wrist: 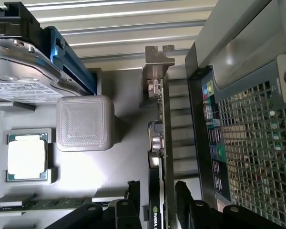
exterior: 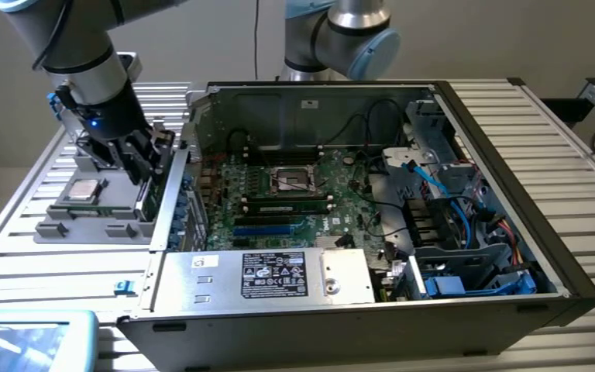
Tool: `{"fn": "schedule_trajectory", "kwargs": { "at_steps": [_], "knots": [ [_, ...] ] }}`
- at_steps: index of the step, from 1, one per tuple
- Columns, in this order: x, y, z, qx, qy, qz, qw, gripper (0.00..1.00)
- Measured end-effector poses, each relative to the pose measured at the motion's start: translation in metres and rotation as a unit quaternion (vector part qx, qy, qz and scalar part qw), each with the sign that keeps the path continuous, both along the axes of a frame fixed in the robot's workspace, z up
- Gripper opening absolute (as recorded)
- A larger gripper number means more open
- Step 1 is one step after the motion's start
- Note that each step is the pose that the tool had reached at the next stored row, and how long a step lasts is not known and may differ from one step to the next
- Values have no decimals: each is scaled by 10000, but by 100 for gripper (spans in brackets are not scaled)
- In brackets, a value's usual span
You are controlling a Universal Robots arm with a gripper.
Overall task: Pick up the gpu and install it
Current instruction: 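Pick up the gpu and move the gpu toward the slot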
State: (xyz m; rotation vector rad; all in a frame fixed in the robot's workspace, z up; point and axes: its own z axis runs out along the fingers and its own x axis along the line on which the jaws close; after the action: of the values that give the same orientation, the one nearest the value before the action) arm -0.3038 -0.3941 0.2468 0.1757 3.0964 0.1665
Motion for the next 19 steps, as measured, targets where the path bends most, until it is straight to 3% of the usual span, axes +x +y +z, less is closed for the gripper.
{"fn": "schedule_trajectory", "kwargs": {
  "at_steps": [7, 19],
  "knots": [
    [1, -20, -91, 99, -20, -1, 9999, 44],
    [31, -21, -171, 144, -21, 0, 9999, 44]
  ]
}}
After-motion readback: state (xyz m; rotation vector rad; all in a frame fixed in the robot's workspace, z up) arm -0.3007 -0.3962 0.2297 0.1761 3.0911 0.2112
